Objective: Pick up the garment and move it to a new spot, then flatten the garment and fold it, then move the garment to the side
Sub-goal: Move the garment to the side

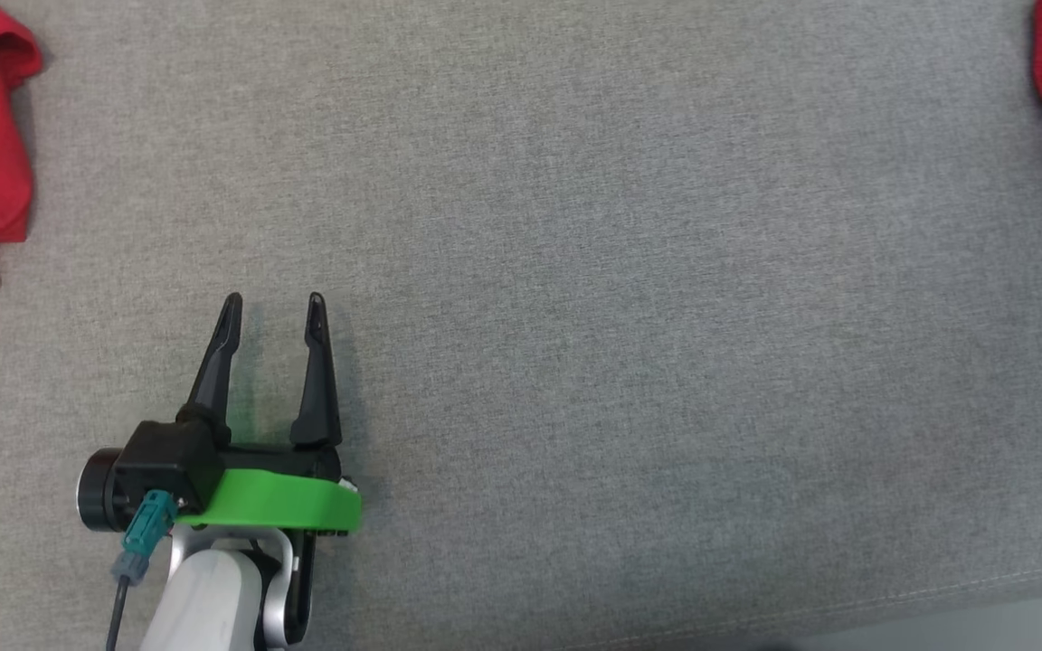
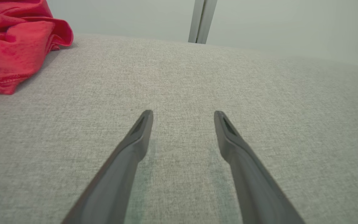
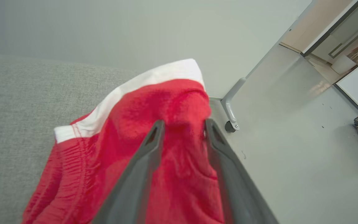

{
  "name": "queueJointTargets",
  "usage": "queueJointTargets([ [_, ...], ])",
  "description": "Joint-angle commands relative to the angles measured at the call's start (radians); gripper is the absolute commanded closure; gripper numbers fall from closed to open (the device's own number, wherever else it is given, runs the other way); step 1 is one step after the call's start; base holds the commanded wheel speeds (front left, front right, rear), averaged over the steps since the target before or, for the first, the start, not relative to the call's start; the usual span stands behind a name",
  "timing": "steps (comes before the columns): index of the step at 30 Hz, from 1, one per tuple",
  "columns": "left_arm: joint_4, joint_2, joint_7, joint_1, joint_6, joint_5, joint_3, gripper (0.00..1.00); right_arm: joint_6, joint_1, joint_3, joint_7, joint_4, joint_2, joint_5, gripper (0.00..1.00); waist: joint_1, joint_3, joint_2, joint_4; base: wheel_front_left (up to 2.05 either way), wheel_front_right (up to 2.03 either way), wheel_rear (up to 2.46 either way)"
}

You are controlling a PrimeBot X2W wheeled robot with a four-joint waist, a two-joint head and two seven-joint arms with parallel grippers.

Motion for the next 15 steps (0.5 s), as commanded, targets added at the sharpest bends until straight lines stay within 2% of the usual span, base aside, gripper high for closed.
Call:
queueJointTargets([
  [1,0.006,-0.003,-0.004,-0.016,0.001,-0.001,0.004,0.0,-0.002,-0.011,-0.016,-0.012,0.006,0.014,-0.026,0.0,0.0,0.013,-0.0001,0.013,0.0,0.0,0.0],
  [7,0.022,-0.006,-0.01,-0.023,-0.003,-0.003,0.006,0.0,-0.002,-0.013,-0.065,-0.053,-0.013,0.088,-0.099,0.0,0.0,-0.022,-0.0001,-0.005,0.0,0.0,0.0],
  [15,0.058,-0.006,-0.012,-0.007,-0.002,-0.026,0.045,0.0,-0.002,0.006,0.039,-0.091,-0.064,0.217,-0.127,0.0,0.0,-0.139,-0.0001,-0.034,0.0,0.0,0.0],
])
